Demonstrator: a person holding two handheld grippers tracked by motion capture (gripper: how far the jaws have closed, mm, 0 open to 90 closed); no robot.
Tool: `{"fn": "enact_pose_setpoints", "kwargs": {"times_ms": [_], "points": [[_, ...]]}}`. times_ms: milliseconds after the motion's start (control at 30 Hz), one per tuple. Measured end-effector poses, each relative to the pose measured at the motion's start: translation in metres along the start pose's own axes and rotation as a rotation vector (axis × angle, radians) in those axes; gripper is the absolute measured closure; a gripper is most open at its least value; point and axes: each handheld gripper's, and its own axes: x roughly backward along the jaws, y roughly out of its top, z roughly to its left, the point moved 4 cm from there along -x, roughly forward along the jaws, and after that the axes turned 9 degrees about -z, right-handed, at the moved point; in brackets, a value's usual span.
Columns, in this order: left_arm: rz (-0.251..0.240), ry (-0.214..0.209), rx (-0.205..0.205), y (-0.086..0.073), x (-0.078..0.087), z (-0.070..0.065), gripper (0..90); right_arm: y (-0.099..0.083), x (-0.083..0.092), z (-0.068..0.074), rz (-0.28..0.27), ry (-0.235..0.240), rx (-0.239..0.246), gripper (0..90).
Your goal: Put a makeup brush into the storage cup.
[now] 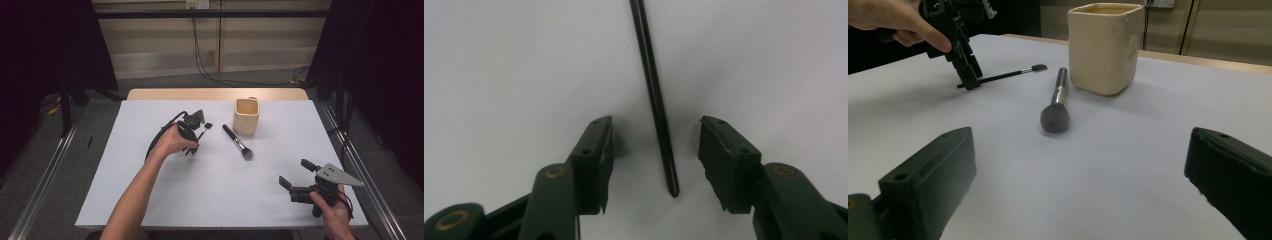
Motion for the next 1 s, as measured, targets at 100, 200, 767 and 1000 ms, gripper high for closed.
{"fn": "enact_pose_setpoints", "kwargs": {"times_ms": [100, 200, 767, 1000], "points": [[0.019, 0.004, 0.007, 0.0, 0.0009, -0.0013, 57.9, -0.0002, 0.0, 0.0003, 0.003, 0.0, -0.002, 0.0], [0.024, -0.006, 0.021, -0.0012, 0.0017, 0.0009, 64.3, -0.0004, 0.0001, 0.0001, 0.004, 0.0, -0.001, 0.0], [0.042, -0.027, 0.05, -0.0031, 0.002, 0.0025, 85.7, -0.0008, 0.0002, -0.0001, 0.01, -0.006, -0.001, 0.0], [0.01, -0.046, 0.082, -0.0062, 0.0033, 0.0053, 86.0, -0.0007, 0.0002, 0.0, 0.01, -0.006, 0.001, 0.0]]}}
